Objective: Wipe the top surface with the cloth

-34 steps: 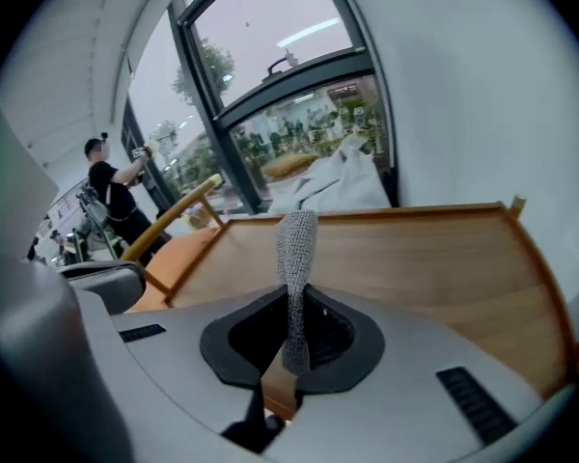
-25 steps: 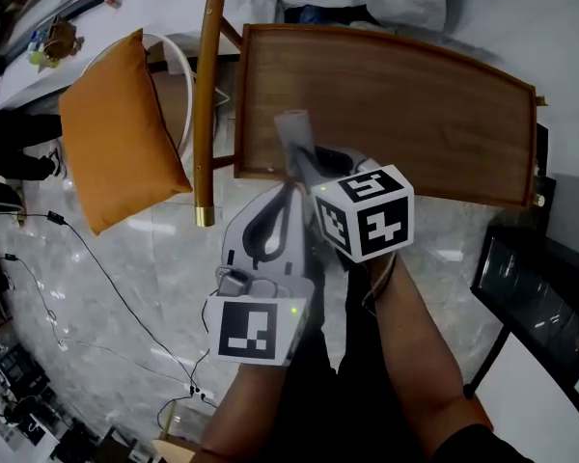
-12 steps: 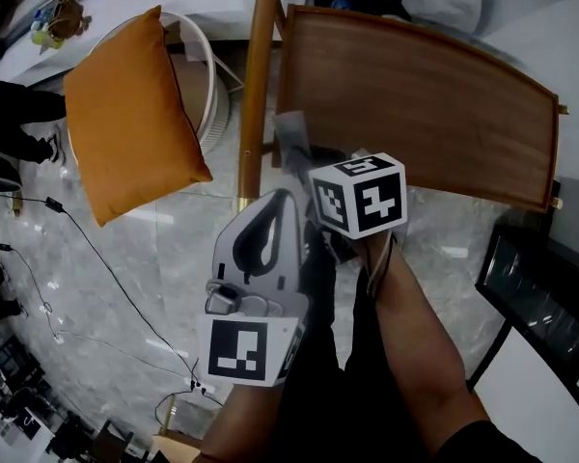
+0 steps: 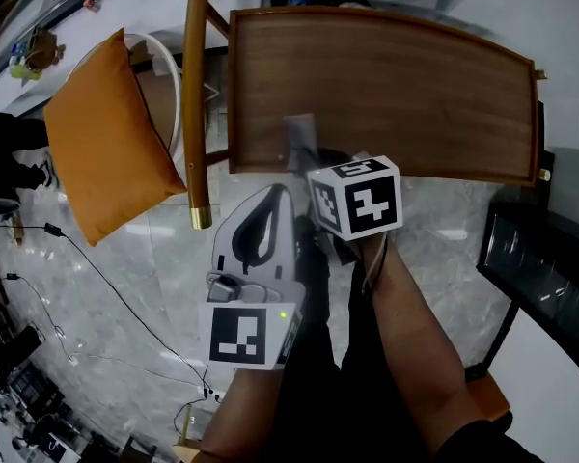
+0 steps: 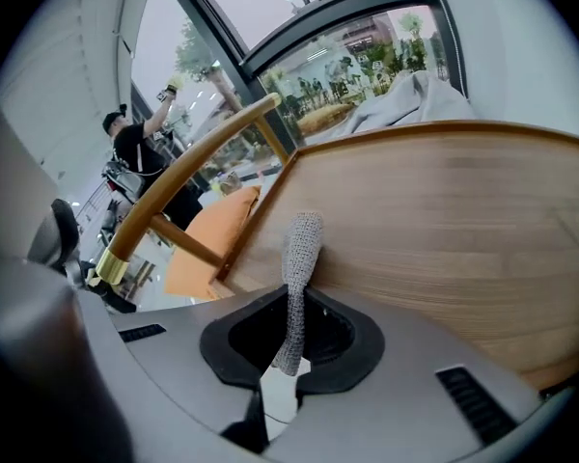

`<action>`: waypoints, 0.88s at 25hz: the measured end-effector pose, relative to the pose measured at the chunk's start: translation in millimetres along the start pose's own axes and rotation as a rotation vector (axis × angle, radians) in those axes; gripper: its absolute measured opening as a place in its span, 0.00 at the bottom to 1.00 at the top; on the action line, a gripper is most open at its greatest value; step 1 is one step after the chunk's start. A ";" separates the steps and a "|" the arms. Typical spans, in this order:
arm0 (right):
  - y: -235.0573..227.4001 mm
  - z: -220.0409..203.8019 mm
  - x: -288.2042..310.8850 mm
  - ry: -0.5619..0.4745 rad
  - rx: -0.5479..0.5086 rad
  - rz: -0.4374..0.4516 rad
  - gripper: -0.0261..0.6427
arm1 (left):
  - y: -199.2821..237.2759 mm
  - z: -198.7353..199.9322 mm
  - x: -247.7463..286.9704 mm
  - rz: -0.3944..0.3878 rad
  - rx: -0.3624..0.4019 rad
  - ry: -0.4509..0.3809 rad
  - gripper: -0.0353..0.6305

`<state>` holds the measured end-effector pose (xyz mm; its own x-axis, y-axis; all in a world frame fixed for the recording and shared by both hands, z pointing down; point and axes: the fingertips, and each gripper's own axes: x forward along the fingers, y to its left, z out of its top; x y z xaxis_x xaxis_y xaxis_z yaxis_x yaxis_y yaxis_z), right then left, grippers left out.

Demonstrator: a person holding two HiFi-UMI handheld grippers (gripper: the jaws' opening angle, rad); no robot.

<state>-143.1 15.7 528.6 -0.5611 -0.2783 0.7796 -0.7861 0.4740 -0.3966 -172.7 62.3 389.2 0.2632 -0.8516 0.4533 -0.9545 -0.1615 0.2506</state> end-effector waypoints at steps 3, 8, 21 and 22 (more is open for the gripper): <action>-32.2 -5.6 -19.8 -0.006 0.020 -0.038 0.09 | -23.4 -5.5 17.2 -0.024 0.023 0.013 0.07; -86.5 -15.8 -54.6 -0.029 0.066 -0.086 0.09 | -70.0 -16.0 44.3 -0.064 0.046 0.035 0.07; -212.9 -38.2 -144.2 -0.070 0.142 -0.204 0.09 | -188.2 -32.7 97.7 -0.168 0.088 0.081 0.07; -222.0 -39.8 -150.8 -0.074 0.145 -0.213 0.09 | -195.8 -33.8 101.0 -0.174 0.090 0.083 0.07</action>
<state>126.4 -14.3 518.4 -0.3918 -0.4217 0.8177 -0.9146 0.2746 -0.2967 45.6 24.8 414.8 0.4322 -0.7633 0.4801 -0.9013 -0.3495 0.2558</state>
